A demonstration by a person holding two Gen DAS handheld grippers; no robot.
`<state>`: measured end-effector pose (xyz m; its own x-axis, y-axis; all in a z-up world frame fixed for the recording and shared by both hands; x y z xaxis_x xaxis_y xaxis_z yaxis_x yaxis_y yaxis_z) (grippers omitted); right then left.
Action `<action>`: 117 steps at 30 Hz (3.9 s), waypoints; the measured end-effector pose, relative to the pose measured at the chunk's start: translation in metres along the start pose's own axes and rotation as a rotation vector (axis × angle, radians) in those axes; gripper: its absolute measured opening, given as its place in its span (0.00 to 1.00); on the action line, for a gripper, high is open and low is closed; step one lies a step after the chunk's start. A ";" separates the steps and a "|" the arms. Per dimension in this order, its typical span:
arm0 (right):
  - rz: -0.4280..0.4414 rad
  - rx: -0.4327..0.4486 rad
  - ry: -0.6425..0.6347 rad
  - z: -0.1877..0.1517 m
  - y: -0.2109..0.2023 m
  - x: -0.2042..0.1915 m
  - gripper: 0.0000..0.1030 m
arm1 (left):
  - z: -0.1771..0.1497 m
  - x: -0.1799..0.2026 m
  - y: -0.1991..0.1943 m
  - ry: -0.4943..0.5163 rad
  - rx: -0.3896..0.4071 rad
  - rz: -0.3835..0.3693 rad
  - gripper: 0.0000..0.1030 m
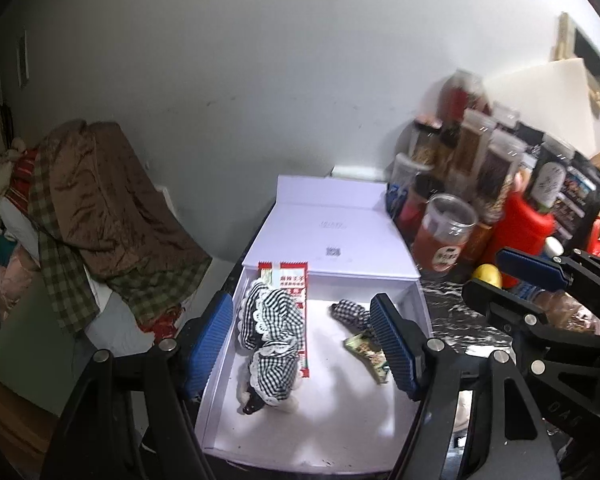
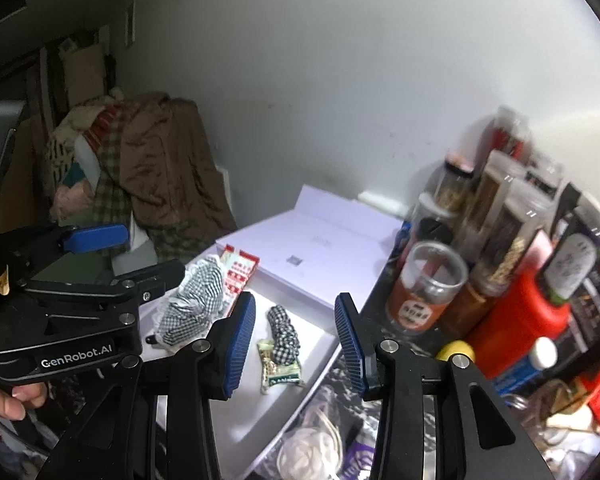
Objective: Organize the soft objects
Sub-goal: 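Withdraw both open grippers from the box toward the snack packets on the countertop, then grasp the red candy packet with the right gripper while the left gripper grasps the purple packet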
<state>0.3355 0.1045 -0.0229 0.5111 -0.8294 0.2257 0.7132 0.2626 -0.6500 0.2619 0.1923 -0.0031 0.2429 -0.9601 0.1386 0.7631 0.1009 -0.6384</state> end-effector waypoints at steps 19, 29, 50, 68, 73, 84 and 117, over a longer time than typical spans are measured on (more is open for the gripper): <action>-0.073 0.162 -0.003 -0.014 -0.129 0.006 0.52 | -0.014 0.059 -0.118 0.081 0.152 -0.091 0.69; -0.122 0.182 0.015 -0.048 -0.175 0.013 0.58 | -0.051 0.094 -0.143 0.120 0.137 -0.154 0.69; -0.156 -0.030 0.209 -0.174 -0.153 0.035 0.61 | -0.155 0.122 -0.095 0.149 -0.082 -0.229 0.69; -0.145 -0.204 0.447 -0.252 -0.086 0.057 0.61 | -0.210 0.124 -0.028 0.112 -0.224 -0.224 0.69; -0.118 -0.278 0.510 -0.267 -0.063 0.056 0.61 | -0.208 0.124 -0.019 0.119 -0.221 -0.210 0.69; -0.069 -0.306 0.648 -0.284 -0.041 0.067 0.61 | -0.199 0.134 -0.007 0.109 -0.224 -0.239 0.69; -0.055 -0.264 0.551 -0.288 -0.049 0.087 0.33 | -0.184 0.213 0.087 0.194 -0.321 -0.309 0.44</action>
<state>0.2070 -0.1220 -0.1804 0.1033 -0.9897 -0.0990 0.5527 0.1399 -0.8216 0.2696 -0.0518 -0.1681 -0.1055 -0.9665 0.2340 0.5510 -0.2527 -0.7953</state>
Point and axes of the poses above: each gripper's, at about its wrist camera, not at the fingertips, and y roughly the way its jaws point, x to its right, z to its top, the point moved 10 cm from there along y, roughly the way its jaws point, and after that the axes turned 9 degrees about -y, right-handed, at the moved point
